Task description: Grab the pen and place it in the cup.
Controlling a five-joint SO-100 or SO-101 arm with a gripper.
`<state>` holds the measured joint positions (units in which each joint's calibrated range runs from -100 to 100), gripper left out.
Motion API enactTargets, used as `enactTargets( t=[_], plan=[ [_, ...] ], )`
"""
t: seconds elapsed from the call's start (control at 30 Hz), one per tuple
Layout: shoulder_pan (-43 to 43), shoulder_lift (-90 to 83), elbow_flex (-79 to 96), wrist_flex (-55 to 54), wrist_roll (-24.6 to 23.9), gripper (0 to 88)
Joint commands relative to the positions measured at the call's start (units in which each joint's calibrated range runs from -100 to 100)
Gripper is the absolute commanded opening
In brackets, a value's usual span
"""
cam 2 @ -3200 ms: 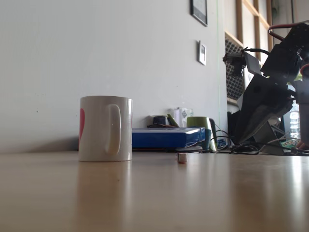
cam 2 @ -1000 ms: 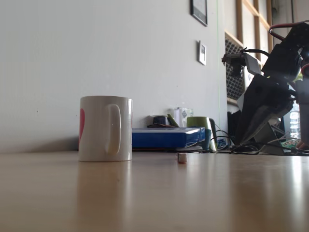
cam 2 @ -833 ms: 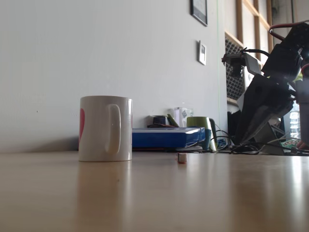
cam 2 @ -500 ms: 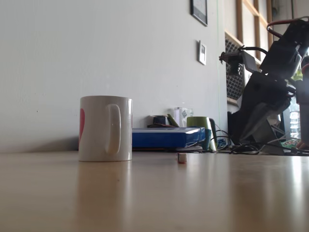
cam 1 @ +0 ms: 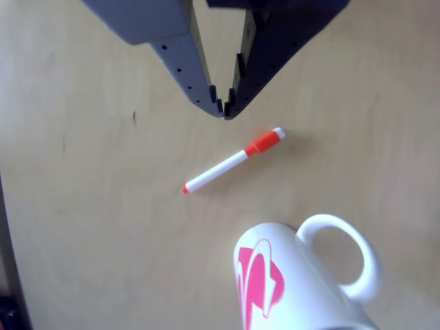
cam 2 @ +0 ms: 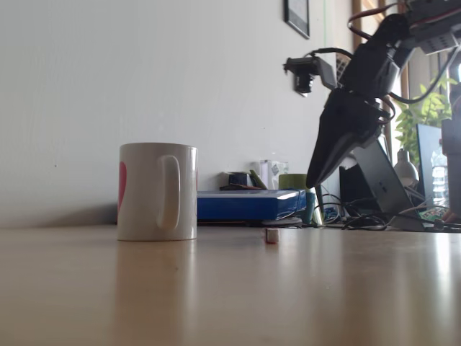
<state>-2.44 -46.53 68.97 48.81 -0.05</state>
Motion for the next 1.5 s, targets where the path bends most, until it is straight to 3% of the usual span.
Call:
enactTargets(
  t=[0.0, 0.07, 0.2, 0.57, 0.77, 1.13, 1.47],
  plan=[
    [-3.4, 7.9, -7.3, -6.4, 1.1, 1.8],
    [-4.5, 10.8, -9.0, -9.7, 0.2, 1.8],
    [-7.0, 14.1, -11.0, -11.3, 2.8, 1.8],
    [-8.0, 16.4, -9.2, -6.8, 26.1, 2.1],
    [-6.5, 16.6, -9.7, -4.1, 36.7, 13.2],
    [-2.4, 27.1, -18.5, -0.3, 47.7, 14.2],
    [-2.4, 38.7, -33.5, 9.8, 53.5, 14.2]
  ],
)
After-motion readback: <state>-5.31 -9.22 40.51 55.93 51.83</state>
